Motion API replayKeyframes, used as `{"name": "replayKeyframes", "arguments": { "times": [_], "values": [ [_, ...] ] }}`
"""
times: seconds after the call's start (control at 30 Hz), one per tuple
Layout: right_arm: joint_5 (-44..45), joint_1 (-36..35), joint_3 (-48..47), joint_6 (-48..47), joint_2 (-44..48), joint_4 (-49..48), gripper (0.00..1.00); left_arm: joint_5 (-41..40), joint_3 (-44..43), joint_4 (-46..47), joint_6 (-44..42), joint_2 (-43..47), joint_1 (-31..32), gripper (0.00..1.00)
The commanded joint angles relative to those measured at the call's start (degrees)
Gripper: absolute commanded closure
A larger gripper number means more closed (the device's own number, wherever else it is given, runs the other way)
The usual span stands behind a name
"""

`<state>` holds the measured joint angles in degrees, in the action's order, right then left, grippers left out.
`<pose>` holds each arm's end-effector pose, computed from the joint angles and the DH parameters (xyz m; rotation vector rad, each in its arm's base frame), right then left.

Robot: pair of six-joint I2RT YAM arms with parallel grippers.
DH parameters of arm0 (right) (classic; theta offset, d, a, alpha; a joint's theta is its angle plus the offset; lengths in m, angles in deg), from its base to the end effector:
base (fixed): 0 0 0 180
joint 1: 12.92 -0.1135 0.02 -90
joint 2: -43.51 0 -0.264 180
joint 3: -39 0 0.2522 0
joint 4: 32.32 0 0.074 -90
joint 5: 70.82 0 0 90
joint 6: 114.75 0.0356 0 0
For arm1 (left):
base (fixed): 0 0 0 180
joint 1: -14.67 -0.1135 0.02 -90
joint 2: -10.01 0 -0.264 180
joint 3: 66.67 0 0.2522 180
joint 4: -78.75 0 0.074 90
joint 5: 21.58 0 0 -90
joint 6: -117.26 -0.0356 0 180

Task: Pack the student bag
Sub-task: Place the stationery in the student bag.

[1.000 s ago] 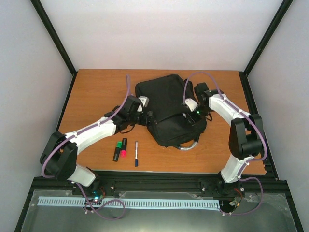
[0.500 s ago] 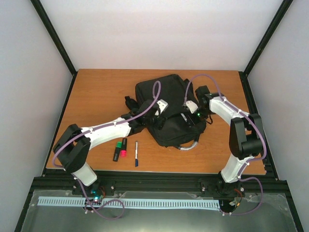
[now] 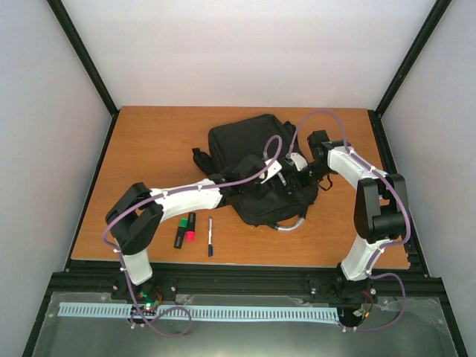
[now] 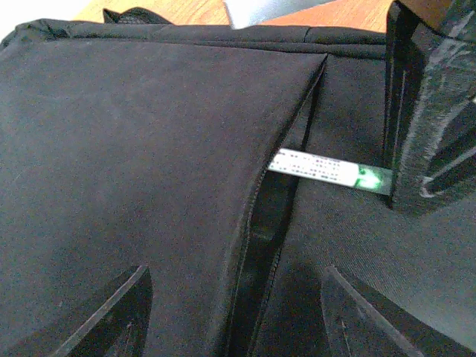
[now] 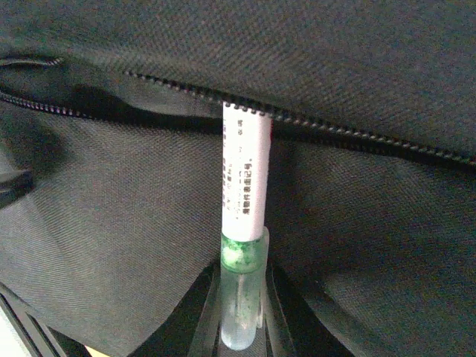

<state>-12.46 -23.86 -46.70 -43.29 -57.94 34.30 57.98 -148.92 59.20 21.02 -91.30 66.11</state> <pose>0.3195 0.0808 0.2004 -0.7822 2.7599 0.7982 0.2515 -0.3051 0.2220 0.9937 2.0087 -0.2251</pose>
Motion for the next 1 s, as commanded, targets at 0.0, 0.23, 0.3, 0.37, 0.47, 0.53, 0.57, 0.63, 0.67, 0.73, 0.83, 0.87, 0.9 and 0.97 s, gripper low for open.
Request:
{"name": "replayKeyframes", "arguments": {
  "times": [0.0,0.23,0.3,0.37,0.47,0.53,0.57,0.63,0.67,0.73,0.83,0.87,0.9,0.97],
  "values": [
    [-4.57,0.58,-1.60,0.27,-0.24,0.32,0.97,-6.65,-3.20,4.13,-7.51,-3.62,1.97,0.36],
    [-9.49,2.94,-1.64,-0.05,-1.10,2.47,0.97,-15.91,-3.76,12.21,-14.28,-7.66,3.37,0.37],
    [-10.03,3.34,-1.61,-0.19,-1.29,2.75,0.97,-16.91,-4.20,13.92,-16.54,-8.97,3.39,0.38],
    [-10.72,3.69,-1.60,-0.21,-1.38,3.01,0.97,-17.17,-4.87,14.73,-19.06,-10.63,3.36,0.41],
    [-11.52,4.20,-1.45,0.06,-1.55,3.02,0.97,-16.35,-5.68,14.32,-23.46,-12.14,3.48,0.43],
    [-12.13,4.49,-1.17,0.17,-1.69,2.95,0.97,-16.59,-5.80,14.30,-25.91,-12.47,3.49,0.51],
    [-12.21,4.56,-1.02,0.34,-1.83,2.86,0.97,-16.86,-5.86,14.42,-26.67,-12.49,3.49,0.56],
    [-12.36,4.75,-1.04,0.93,-2.47,2.54,0.97,-16.90,-5.95,14.46,-27.25,-12.23,3.49,0.66],
    [-12.58,4.78,-1.34,1.33,-3.06,2.39,0.97,-16.66,-5.88,14.36,-26.97,-11.85,3.46,0.71],
    [-13.24,4.86,-2.46,1.81,-4.68,2.42,0.93,-15.69,-5.63,14.42,-25.55,-10.81,3.49,0.79],
    [-13.07,4.82,-4.73,3.13,-6.84,0.70,0.94,-14.15,-5.30,14.40,-21.74,-9.03,3.49,0.89],
    [-12.82,4.87,-5.47,3.96,-7.35,-0.37,0.95,-13.76,-5.07,14.64,-20.50,-8.41,3.47,0.92],
    [-12.82,4.87,-6.54,5.06,-7.85,-1.32,0.95,-13.36,-4.81,15.07,-19.35,-7.78,3.44,0.94],
    [-14.45,4.87,-8.34,6.94,-9.04,-2.92,0.96,-12.87,-4.43,15.63,-17.44,-6.62,3.42,0.96]
  ]
}}
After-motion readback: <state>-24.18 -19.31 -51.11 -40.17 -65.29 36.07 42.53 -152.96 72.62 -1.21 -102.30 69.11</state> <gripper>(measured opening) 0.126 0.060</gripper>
